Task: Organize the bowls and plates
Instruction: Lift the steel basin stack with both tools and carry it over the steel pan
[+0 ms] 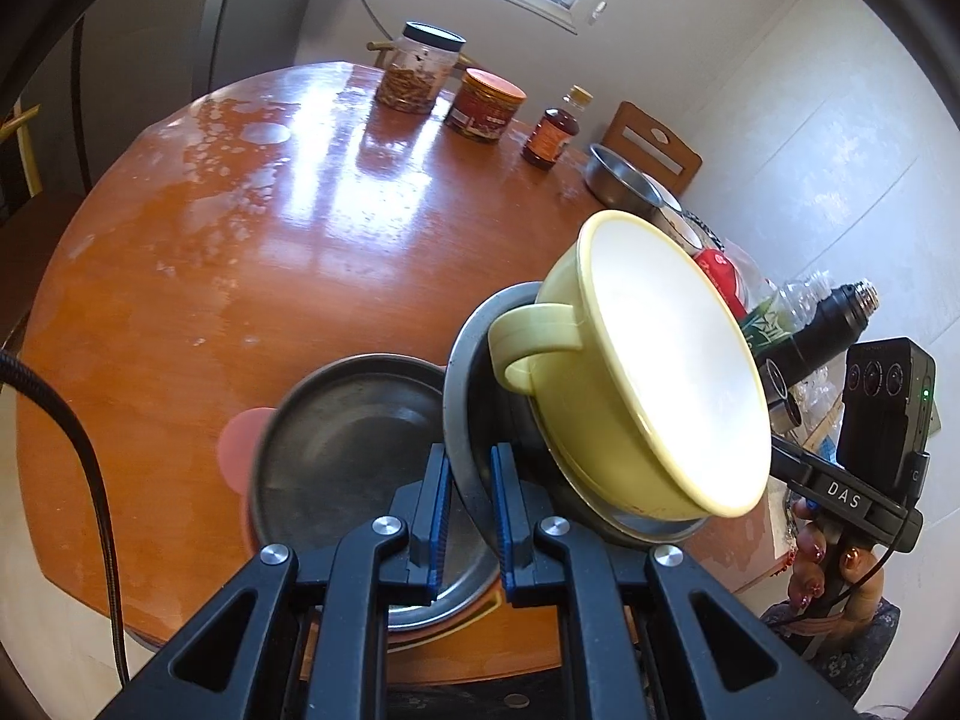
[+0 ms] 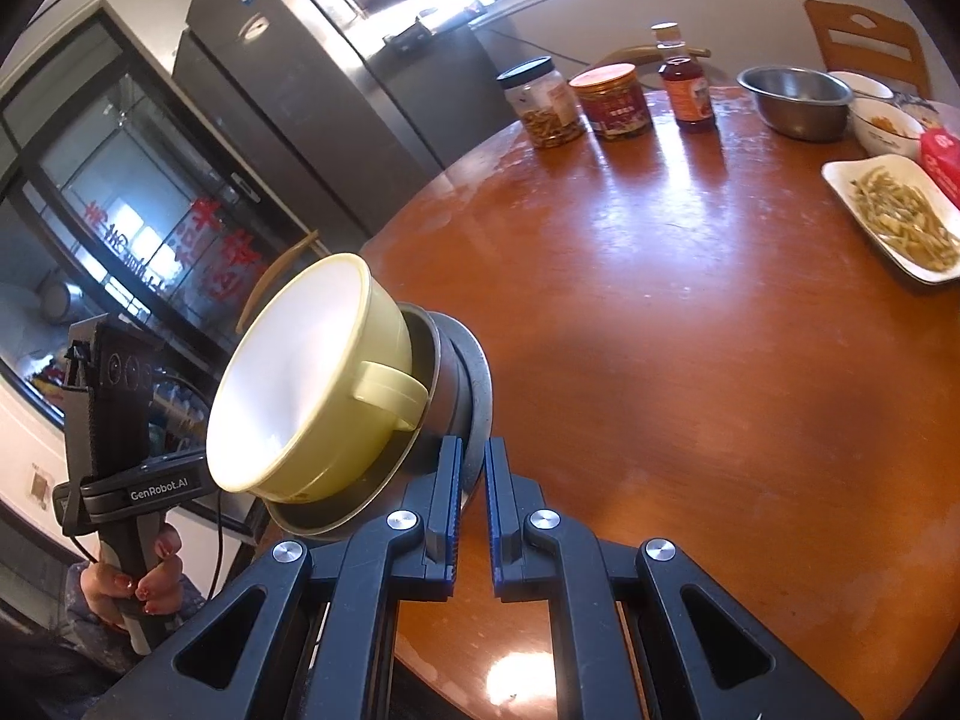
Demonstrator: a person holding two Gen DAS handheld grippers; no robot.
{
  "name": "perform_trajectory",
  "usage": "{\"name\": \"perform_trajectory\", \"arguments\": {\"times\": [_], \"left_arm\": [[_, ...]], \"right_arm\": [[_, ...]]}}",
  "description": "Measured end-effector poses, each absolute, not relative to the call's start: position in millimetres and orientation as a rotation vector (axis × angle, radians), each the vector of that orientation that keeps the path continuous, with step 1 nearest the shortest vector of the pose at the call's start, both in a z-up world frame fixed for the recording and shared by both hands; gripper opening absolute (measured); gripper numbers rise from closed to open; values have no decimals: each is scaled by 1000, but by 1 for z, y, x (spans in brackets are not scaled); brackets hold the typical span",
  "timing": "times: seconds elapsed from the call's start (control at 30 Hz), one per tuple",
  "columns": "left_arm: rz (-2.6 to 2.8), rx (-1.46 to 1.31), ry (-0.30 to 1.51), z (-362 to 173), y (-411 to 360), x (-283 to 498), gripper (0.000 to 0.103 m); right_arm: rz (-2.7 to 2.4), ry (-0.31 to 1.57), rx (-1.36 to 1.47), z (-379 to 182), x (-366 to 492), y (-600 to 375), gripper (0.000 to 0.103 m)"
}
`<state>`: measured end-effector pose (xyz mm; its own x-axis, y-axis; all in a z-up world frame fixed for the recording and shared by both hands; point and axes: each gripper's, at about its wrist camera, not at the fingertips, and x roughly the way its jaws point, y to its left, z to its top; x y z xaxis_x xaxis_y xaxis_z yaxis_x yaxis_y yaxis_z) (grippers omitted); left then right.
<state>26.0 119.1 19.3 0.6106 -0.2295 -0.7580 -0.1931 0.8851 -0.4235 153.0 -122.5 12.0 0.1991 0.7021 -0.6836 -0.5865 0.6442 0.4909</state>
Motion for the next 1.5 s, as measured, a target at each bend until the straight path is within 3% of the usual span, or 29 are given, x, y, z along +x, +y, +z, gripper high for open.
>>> {"name": "perform_trajectory", "arguments": {"times": [1.5], "left_arm": [[31, -580, 919, -4, 180, -23, 12]], "right_arm": [[953, 1069, 51, -7, 133, -44, 9]]}}
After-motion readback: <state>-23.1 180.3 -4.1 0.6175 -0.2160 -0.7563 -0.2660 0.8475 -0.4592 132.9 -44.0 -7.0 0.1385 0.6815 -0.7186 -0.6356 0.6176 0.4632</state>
